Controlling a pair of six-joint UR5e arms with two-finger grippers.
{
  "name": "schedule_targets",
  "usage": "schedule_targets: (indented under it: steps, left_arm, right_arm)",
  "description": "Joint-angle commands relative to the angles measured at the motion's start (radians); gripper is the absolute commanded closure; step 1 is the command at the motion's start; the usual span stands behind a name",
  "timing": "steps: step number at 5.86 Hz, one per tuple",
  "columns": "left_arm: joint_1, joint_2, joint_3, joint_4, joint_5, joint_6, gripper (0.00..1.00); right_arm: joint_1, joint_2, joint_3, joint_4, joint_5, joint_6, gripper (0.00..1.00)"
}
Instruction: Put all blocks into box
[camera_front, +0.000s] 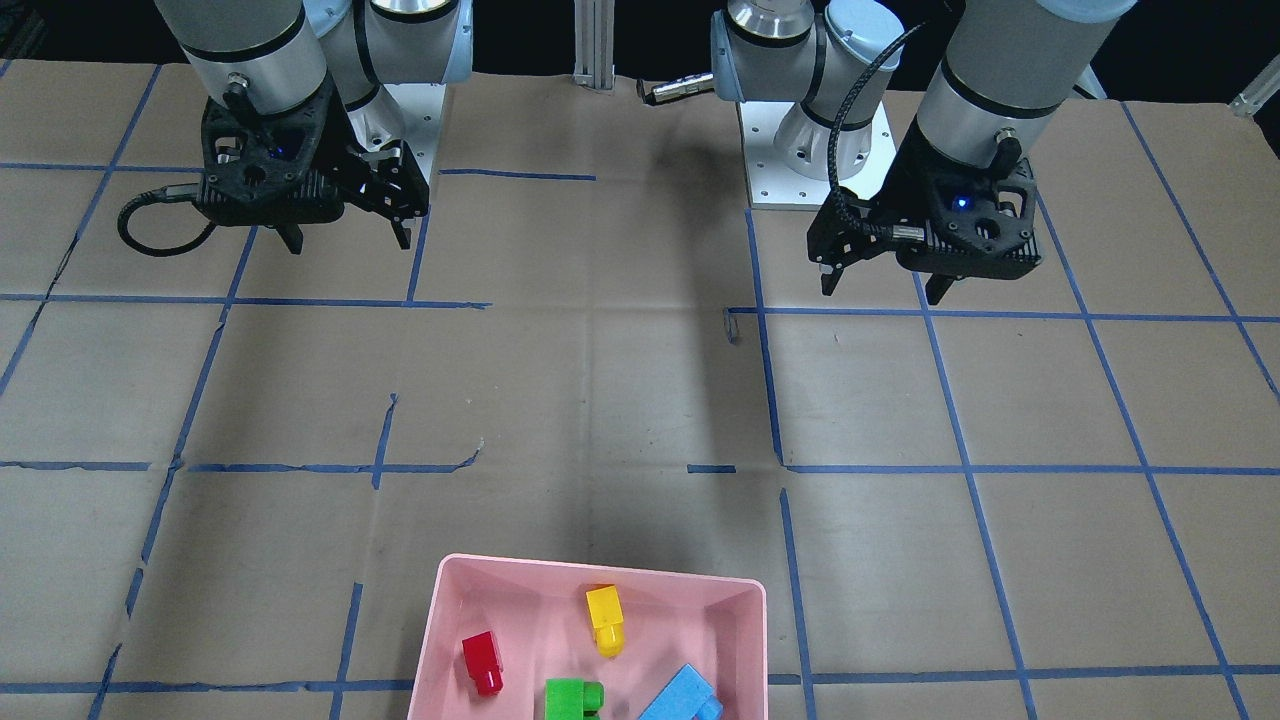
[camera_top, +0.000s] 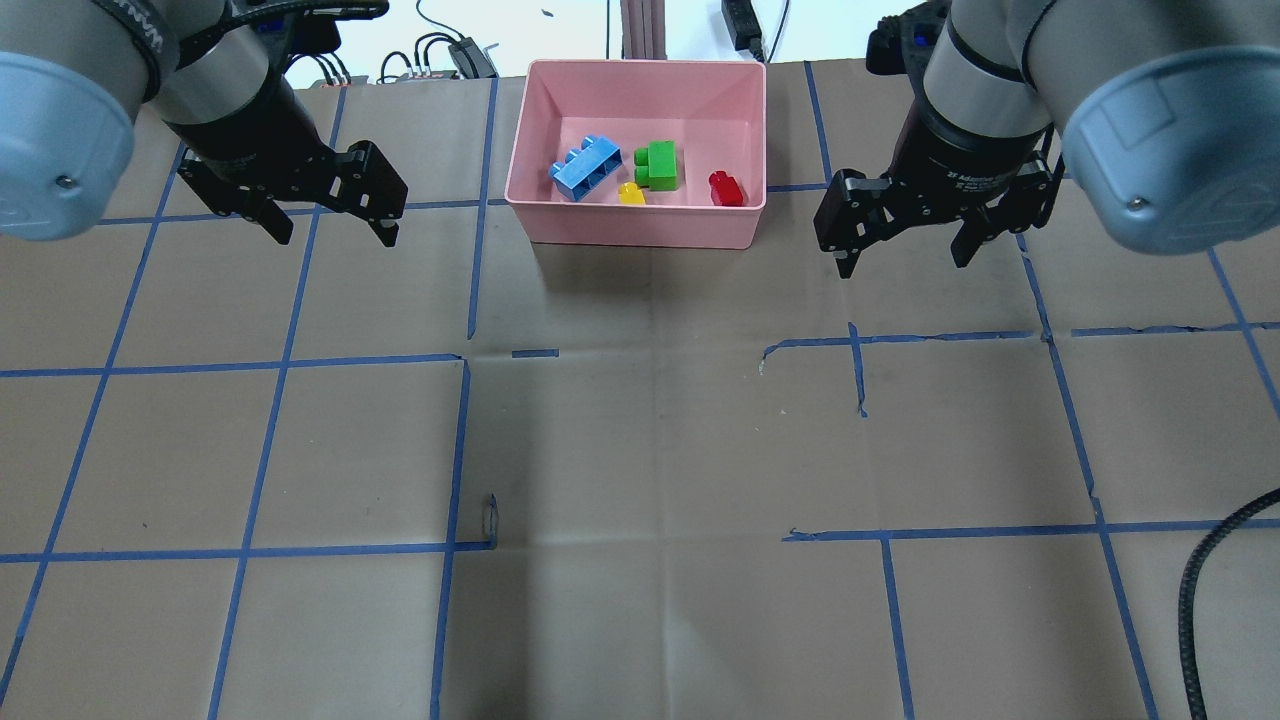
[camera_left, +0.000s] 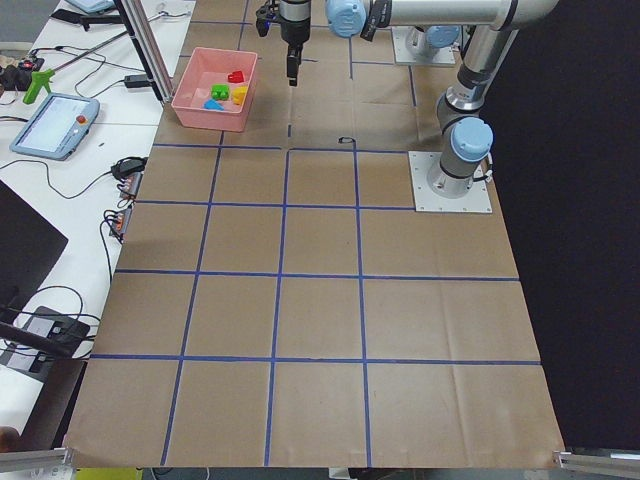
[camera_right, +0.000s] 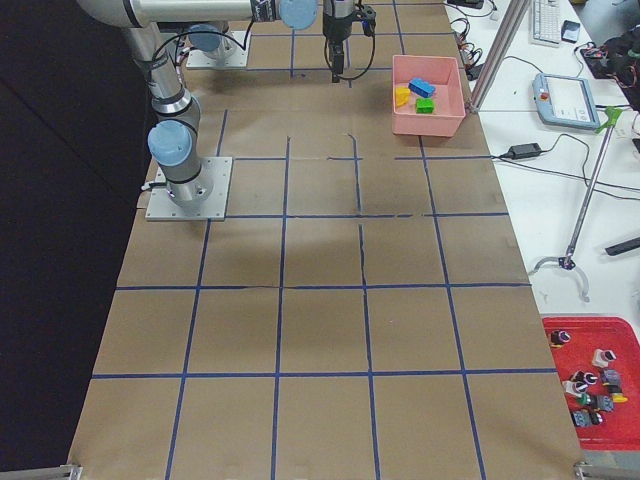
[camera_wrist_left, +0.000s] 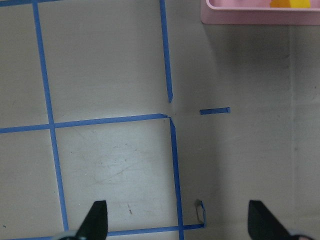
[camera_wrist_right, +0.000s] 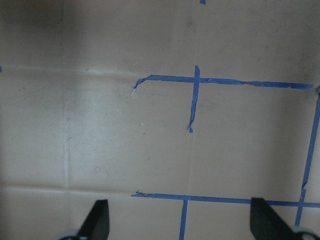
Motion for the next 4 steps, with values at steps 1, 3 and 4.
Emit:
schedule_targets:
  steps: [1,3,4]
  left_arm:
    - [0.000,0.003,-0.001,0.000,0.000,0.000,0.00]
    - [0.000,0.003,-0.003,0.000,-0.002,0.000,0.00]
    - [0.000,0.003,-0.003,0.000,-0.002,0.000,0.00]
  right_arm:
    - [0.001,0.002,-0.002,-0.005,0.000,0.000,0.00]
    - [0.001,0.006,-0.002,-0.030,0.000,0.000,0.00]
    - [0.001,0.006,-0.002,-0.031,0.002,0.000,0.00]
